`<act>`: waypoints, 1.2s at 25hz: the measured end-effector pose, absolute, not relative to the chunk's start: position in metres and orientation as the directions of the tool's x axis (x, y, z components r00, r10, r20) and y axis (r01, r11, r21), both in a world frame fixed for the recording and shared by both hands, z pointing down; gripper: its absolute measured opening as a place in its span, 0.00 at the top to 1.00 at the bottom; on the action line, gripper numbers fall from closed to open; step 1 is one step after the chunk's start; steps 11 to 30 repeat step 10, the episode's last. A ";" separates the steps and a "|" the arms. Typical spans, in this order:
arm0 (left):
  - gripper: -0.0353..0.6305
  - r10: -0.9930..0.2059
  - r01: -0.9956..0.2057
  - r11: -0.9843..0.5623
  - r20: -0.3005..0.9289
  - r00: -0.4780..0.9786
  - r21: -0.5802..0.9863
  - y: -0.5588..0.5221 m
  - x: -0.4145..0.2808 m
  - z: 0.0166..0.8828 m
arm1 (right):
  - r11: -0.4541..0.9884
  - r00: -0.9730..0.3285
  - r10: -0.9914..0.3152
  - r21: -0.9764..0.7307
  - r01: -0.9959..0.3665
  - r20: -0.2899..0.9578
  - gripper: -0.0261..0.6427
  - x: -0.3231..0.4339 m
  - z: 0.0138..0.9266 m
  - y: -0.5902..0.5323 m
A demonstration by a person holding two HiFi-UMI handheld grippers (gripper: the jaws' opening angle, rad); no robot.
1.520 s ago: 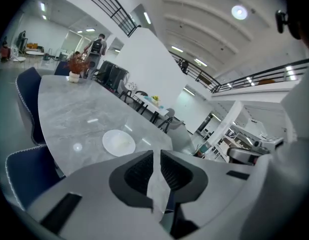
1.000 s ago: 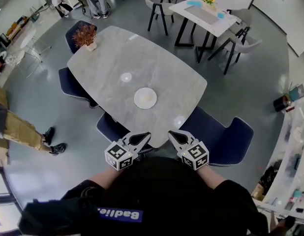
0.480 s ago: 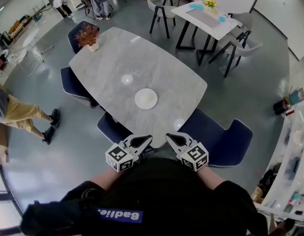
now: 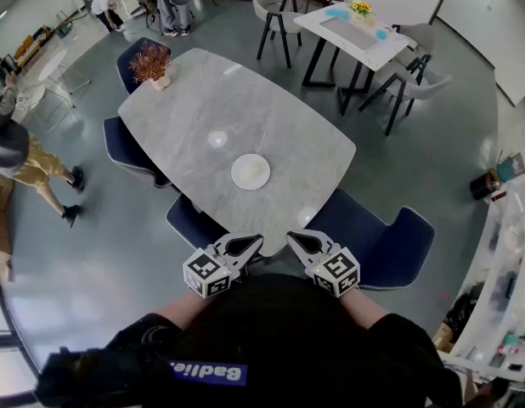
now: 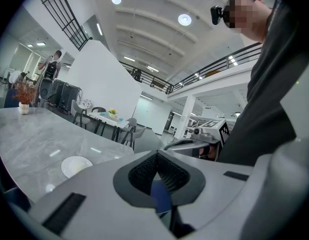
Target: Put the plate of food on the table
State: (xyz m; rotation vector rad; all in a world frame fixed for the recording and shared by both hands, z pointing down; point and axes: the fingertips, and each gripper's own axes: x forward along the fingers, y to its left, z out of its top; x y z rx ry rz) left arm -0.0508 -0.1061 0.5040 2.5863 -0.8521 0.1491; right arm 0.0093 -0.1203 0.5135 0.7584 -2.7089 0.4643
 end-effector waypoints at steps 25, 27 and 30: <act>0.94 -0.548 -0.591 -0.727 0.224 0.806 0.349 -0.103 -0.048 0.503 | 0.806 -0.817 -0.452 -0.228 -0.546 0.358 0.94 0.013 0.511 -0.117; 0.94 -0.548 -0.591 -0.727 0.224 0.806 0.349 -0.103 -0.048 0.503 | 0.806 -0.817 -0.452 -0.228 -0.546 0.358 0.94 0.013 0.511 -0.117; 0.94 -0.548 -0.591 -0.727 0.224 0.806 0.349 -0.103 -0.048 0.503 | 0.806 -0.817 -0.452 -0.228 -0.546 0.358 0.94 0.013 0.511 -0.117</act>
